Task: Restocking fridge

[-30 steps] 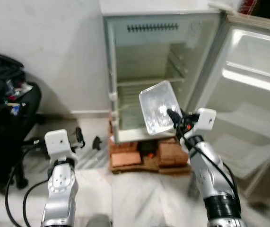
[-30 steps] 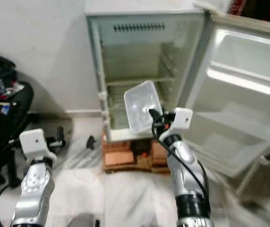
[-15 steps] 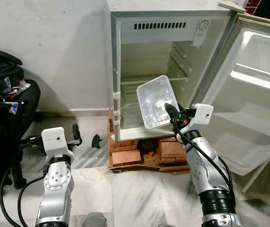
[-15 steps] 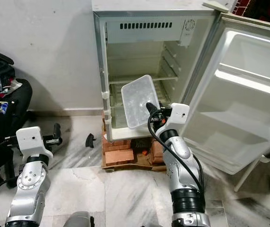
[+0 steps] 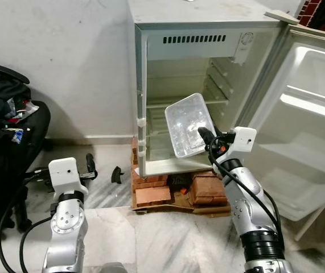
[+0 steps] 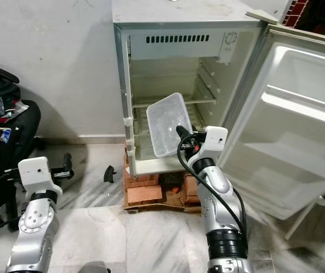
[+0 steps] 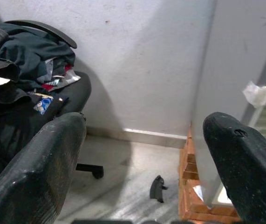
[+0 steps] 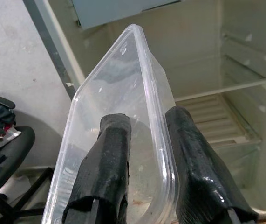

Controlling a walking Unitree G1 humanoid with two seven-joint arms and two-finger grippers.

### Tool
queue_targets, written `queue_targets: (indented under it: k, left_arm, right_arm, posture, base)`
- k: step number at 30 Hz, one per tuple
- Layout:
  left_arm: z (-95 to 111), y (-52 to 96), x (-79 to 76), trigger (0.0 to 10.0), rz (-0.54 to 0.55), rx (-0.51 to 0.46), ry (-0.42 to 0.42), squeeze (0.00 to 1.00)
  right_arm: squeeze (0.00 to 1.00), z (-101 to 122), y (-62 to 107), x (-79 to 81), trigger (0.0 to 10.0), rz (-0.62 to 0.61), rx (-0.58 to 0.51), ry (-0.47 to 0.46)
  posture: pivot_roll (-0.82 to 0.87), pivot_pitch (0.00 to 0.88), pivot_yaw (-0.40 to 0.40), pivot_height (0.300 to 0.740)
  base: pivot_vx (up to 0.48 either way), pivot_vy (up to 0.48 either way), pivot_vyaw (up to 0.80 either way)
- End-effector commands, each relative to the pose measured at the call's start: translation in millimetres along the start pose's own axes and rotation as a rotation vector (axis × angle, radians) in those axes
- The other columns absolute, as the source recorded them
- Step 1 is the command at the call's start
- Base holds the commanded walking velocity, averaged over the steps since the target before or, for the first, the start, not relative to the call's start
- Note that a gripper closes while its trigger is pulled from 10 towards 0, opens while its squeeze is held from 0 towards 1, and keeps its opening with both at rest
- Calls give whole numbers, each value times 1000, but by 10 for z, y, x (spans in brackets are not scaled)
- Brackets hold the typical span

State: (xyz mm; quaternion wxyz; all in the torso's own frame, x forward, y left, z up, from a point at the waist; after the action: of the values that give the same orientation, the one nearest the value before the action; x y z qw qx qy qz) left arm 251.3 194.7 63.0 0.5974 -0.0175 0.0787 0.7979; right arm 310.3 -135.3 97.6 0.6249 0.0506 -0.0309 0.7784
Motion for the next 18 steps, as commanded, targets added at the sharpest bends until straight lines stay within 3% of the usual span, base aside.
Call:
queue_targets:
  k: [1,18]
  left_arm:
    - [45,7,-13,10000,-9,-20,-7,0]
    - [-12,55,-44,10000,-13,10,15,0]
  right_arm:
    - [0,45,-4,-7,10000,-1,-17,18]
    - [0,5,32,-8,10000,5,-1,42]
  posture:
    - [121,14,-54,740]
    - [116,22,-57,740]
  base:
    - [382,0,0]
    - [361,15,0]
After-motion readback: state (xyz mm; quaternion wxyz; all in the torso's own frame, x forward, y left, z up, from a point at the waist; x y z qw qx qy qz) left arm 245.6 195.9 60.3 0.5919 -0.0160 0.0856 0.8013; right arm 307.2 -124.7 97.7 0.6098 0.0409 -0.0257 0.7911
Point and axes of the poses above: a point about 5 cm out from each wrist's last joint towards the gripper, its own y axis pointing back from the gripper into the wrist, its own z axis along the axis of the wrist's last joint, x = y × z, the point moved 1 cm from there along -y, pointing out of the wrist towards the gripper, and after that the axes turned 11 degrees about y, right-handed, at the moved point
